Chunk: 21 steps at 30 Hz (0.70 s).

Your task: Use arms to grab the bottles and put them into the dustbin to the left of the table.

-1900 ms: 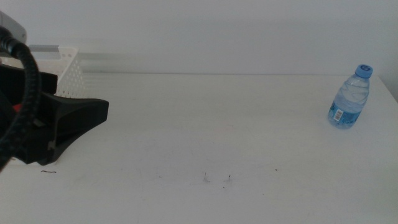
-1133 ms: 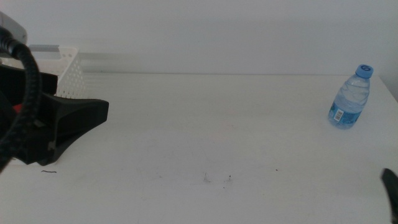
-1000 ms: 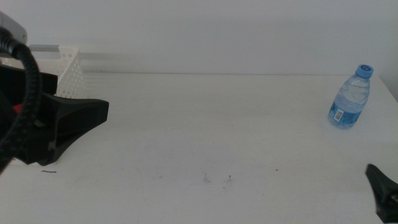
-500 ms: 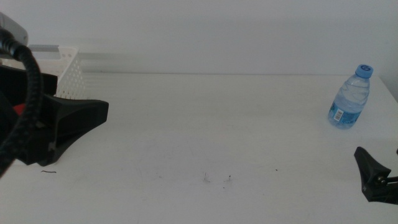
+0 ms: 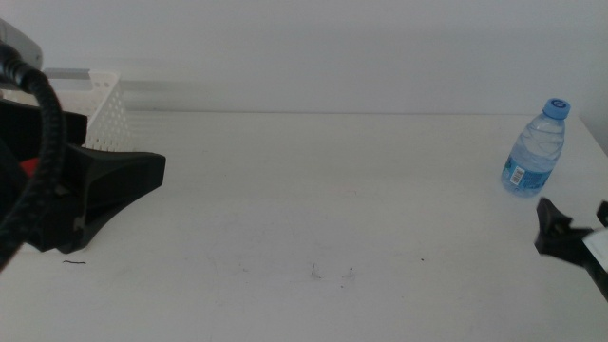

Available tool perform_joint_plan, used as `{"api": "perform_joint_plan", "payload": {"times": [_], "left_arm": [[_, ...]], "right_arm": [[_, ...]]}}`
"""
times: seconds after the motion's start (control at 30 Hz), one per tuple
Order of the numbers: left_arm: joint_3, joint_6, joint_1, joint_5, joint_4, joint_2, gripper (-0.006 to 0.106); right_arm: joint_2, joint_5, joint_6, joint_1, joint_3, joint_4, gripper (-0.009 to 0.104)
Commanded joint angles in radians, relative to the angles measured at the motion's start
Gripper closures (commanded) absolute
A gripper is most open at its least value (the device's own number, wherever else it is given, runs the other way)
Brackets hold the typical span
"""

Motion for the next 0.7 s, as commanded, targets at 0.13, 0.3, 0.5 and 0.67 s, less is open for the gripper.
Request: {"api": "perform_joint_plan", "payload": {"times": [0.13, 0.3, 0.5, 0.67], "left_arm": [[-0.002, -0.009, -0.003, -0.016, -0.002, -0.005, 0.007], [-0.002, -0.009, -0.003, -0.016, -0.002, -0.005, 0.007], [-0.002, -0.009, -0.003, -0.016, -0.002, -0.005, 0.007], [-0.002, -0.009, -0.003, -0.016, -0.002, -0.005, 0.007]], "right_arm": [[0.169, -0.022, -0.046, -0.009, -0.182, 0.019, 0.003], [0.264, -0.022, -0.072, -0.009, -0.308, 0.027, 0.003], [0.344, -0.022, -0.072, -0.009, -0.429, 0.068, 0.003], [0.402, -0.022, -0.099, -0.009, -0.507, 0.088, 0.003]]}}
